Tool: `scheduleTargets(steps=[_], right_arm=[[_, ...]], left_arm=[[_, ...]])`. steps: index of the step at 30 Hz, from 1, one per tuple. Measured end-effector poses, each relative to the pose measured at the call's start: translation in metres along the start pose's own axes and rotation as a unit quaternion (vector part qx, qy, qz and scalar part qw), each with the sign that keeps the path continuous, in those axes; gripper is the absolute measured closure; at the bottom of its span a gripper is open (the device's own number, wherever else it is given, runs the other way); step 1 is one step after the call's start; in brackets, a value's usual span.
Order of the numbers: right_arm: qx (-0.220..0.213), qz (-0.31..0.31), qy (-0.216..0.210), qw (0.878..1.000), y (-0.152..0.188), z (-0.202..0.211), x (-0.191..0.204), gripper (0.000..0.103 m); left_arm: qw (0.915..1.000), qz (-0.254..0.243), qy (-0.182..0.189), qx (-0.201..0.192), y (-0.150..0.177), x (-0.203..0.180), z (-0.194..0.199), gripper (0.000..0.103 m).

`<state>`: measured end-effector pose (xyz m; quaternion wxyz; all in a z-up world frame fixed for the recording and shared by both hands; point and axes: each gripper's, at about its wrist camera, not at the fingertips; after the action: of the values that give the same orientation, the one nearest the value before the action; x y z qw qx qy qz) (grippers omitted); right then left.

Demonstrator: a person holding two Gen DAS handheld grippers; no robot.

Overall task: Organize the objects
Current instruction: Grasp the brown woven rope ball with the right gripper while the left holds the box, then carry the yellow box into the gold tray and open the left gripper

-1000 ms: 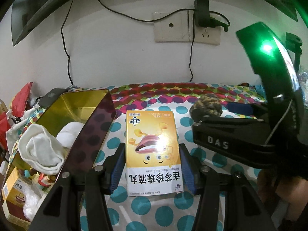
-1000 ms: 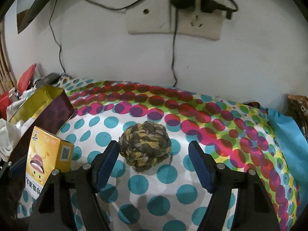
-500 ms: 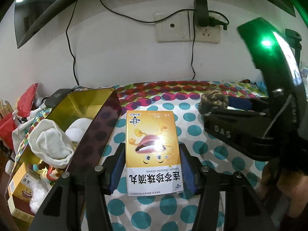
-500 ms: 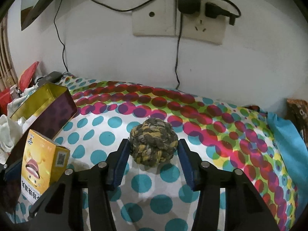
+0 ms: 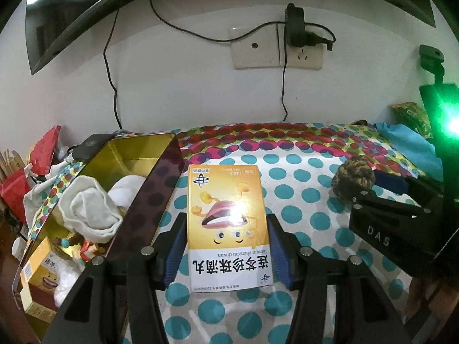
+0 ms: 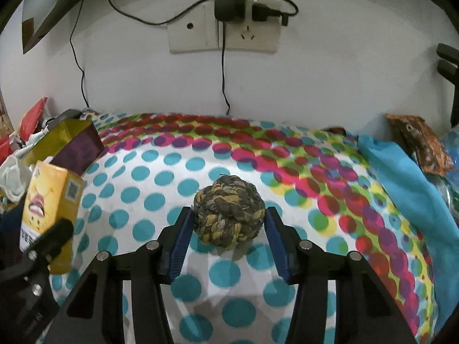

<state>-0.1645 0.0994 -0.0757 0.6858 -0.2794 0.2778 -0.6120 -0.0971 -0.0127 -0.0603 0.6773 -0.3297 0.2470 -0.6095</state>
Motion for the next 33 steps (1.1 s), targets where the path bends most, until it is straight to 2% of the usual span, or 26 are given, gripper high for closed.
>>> scheduleTargets(steps=[8, 17, 22, 27, 29, 33], right_arm=[[0.001, 0.006, 0.021, 1.0, 0.002, 0.001, 0.006, 0.055], [0.001, 0.007, 0.024, 1.0, 0.002, 0.0, 0.01, 0.055], [0.007, 0.008, 0.021, 1.0, 0.002, -0.002, 0.011, 0.055], [0.007, 0.009, 0.022, 1.0, 0.001, -0.003, 0.012, 0.055], [0.007, 0.007, 0.024, 1.0, 0.001, -0.004, 0.012, 0.055], [0.008, -0.005, 0.023, 1.0, 0.001, -0.005, 0.009, 0.055]], left_arm=[[1.0, 0.002, -0.009, -0.003, 0.002, 0.011, 0.033, 0.048], [0.9996, 0.006, -0.028, 0.0, 0.005, 0.048, 0.081, 0.048], [0.9994, 0.023, -0.026, 0.009, 0.004, 0.084, 0.104, 0.048], [0.9983, 0.026, -0.051, 0.01, 0.002, 0.125, 0.12, 0.048], [0.9978, 0.028, -0.057, 0.016, 0.001, 0.139, 0.121, 0.048], [0.9969, 0.043, -0.045, 0.048, 0.001, 0.164, 0.108, 0.048]])
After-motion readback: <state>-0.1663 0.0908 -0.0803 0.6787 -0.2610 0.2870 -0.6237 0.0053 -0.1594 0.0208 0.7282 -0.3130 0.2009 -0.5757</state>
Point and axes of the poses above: each gripper's, at about its wrist camera, not at the fingertips, and z roughly against the way its jaws point, x to its left, y to its underside, and after that the axes turned 4 degrees about y, right-handed
